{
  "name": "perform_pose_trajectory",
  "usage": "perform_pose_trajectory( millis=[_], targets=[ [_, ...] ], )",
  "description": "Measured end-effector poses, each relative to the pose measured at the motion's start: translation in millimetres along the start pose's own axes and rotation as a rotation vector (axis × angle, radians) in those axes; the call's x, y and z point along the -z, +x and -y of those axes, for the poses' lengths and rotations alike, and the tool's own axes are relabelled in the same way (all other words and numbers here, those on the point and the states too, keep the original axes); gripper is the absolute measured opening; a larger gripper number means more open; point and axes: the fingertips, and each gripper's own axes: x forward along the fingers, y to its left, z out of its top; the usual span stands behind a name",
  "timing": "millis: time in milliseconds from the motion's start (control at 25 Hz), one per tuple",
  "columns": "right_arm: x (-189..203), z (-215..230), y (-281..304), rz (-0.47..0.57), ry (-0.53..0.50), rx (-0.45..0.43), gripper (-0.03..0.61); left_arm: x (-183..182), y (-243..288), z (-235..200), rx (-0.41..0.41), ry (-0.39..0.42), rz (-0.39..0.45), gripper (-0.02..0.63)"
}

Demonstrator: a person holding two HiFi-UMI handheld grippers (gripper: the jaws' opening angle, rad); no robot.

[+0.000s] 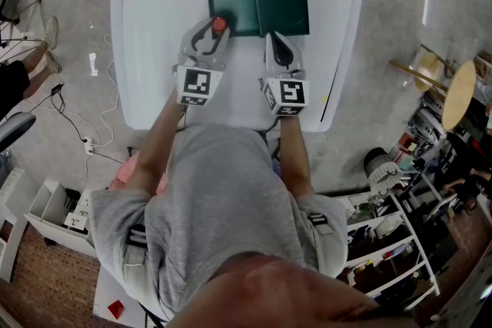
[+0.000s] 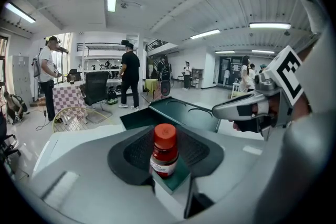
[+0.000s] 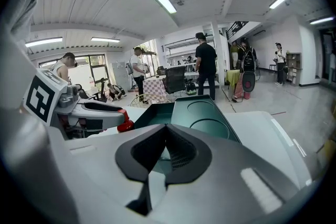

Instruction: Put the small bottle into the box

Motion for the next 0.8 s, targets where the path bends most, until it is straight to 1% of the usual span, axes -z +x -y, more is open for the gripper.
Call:
perform_pose_trajectory(
  millis=[280,680,800],
  targets=[
    [3.1,4.9,4.1,-0.005,0.005,0.001,0.003,11.2,6.9,-0.6,0.008,-0.010,-0.030,0.137],
    [4.1,4.9,7.4,-0.007,0.008,0.001,0.003,21.4,10.5,-2.6,0.011,-0.025,-0.049,0.140],
    [4.8,7.6,7.2,-0.009,0.011,0.003,0.003,21.1,12.3,-0.9,0.013,-0.018,-0.050,0.140]
  ],
)
